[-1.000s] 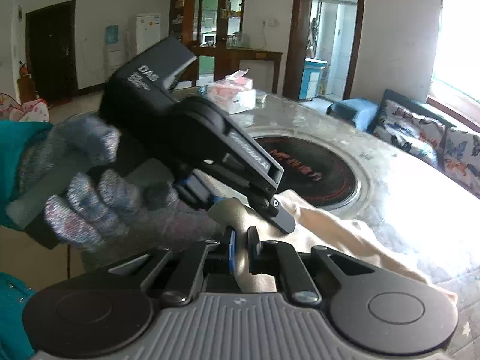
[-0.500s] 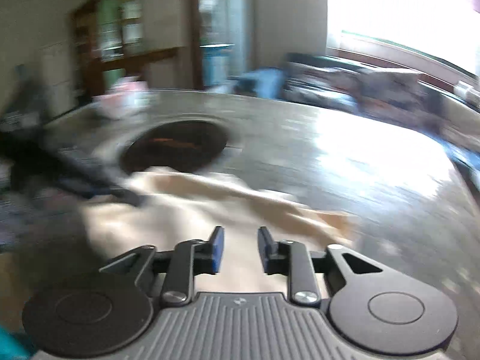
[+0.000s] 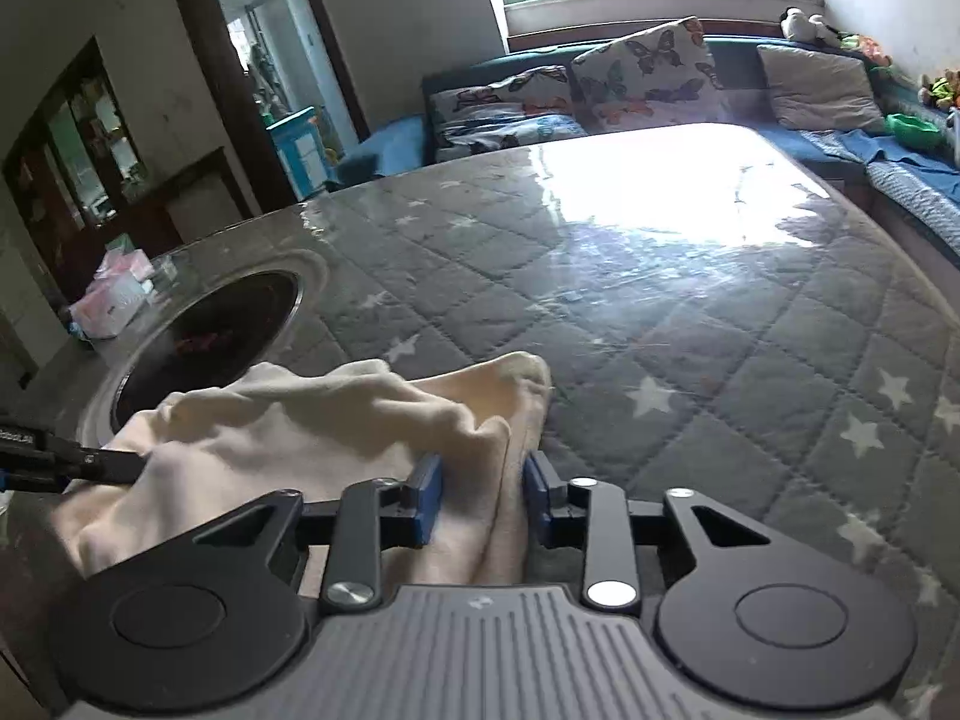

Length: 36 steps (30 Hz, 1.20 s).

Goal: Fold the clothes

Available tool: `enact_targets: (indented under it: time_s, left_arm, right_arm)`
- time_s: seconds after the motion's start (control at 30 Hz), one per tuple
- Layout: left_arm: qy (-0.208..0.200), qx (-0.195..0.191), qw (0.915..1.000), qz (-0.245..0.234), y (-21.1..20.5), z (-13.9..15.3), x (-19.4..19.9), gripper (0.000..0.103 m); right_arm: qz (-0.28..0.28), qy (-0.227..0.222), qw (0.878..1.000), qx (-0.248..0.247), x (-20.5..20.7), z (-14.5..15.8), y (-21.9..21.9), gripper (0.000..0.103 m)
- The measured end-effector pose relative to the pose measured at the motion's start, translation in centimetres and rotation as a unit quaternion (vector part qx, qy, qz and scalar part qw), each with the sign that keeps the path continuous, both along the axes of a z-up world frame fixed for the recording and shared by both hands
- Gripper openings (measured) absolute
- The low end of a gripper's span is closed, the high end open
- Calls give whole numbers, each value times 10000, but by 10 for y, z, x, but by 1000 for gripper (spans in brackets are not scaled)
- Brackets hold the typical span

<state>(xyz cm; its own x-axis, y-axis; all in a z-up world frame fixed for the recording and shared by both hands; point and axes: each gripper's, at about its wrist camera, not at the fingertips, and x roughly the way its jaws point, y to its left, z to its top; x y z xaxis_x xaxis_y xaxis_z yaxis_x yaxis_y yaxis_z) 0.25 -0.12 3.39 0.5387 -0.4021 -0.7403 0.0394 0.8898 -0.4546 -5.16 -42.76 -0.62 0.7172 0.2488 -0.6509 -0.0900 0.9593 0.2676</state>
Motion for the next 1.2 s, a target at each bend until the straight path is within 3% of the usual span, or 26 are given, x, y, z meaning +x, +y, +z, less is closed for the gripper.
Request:
enact_targets:
  time_s: [0.1,0.53,1.2]
  left_arm:
    - [-106,153,9998,-55,-4,3,0,19]
    - [-616,285,9962,-542,-58,30,17,13]
    - [-819,452,9865,-1341,-190,35,40,11]
  right_arm:
    - [4,-93,10000,22,-3,0,2,11]
    - [-320,-906,9947,-378,-35,51,-12,9]
    - [-1379,-1254,9774,-993,-53,85,-95,9]
